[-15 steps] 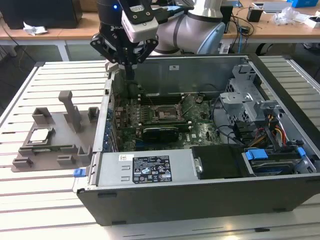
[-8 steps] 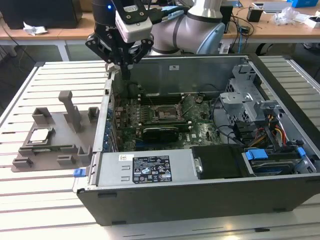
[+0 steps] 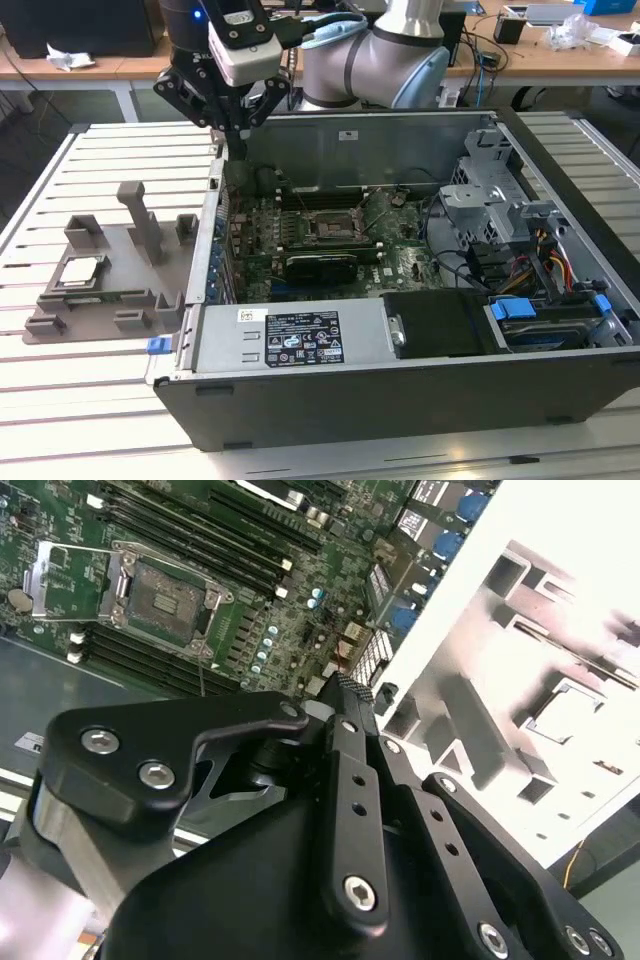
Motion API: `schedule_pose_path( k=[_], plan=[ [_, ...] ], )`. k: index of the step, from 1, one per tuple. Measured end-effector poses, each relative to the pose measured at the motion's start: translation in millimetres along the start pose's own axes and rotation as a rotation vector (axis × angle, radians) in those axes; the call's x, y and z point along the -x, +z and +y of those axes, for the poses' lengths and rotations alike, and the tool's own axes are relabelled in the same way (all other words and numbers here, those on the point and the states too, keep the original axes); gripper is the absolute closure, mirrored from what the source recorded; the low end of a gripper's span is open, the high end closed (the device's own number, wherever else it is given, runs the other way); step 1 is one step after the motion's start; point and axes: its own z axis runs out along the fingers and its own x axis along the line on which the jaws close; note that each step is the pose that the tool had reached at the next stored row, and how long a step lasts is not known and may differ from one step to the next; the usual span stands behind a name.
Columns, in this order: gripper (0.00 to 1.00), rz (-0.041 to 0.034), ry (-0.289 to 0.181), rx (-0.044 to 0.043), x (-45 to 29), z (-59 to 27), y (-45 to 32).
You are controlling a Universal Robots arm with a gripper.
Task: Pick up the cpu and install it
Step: 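Reach for the cpu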
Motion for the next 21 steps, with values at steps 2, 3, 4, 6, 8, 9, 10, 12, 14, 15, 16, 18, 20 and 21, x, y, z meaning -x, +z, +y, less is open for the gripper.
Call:
schedule_pose_path(
  k=[2,3,4,6,8,9,10,12,14,15,16,18,20,21],
  plan=[
    [0.89,-0.0001,0.000,0.0000,-4.1,-0.3,-0.1],
    [0.89,0.0000,0.000,0.0001,-6.4,-0.5,-0.2],
    [0.89,-0.0001,0.000,0.0001,-7.3,-0.5,-0.2],
    [0.89,-0.0001,0.000,0.0001,-9.7,-0.7,-0.2],
    [0.89,0.0000,0.000,0.0000,-14.4,-1.1,-0.4],
    [0.89,0.0000,0.000,0.0000,-15.8,-1.2,-0.4],
    [0.89,0.0000,0.000,0.0000,-17.0,-1.3,-0.4],
    [0.89,-0.0001,0.000,0.0001,-22.6,-1.7,-0.6],
    [0.89,0.0000,0.000,0.0001,-26.1,-1.9,-0.7],
    [0.89,-0.0001,0.000,0.0001,-27.9,-2.1,-0.7],
    [0.89,0.0000,0.000,0.0001,-29.1,-2.2,-0.8],
    [0.89,0.0000,0.000,0.0000,-31.1,-2.3,-0.8],
    [0.89,0.0000,0.000,0.0001,-34.1,-2.5,-0.9],
    [0.89,0.0000,0.000,0.0000,-35.1,-2.6,-0.9]
  ],
)
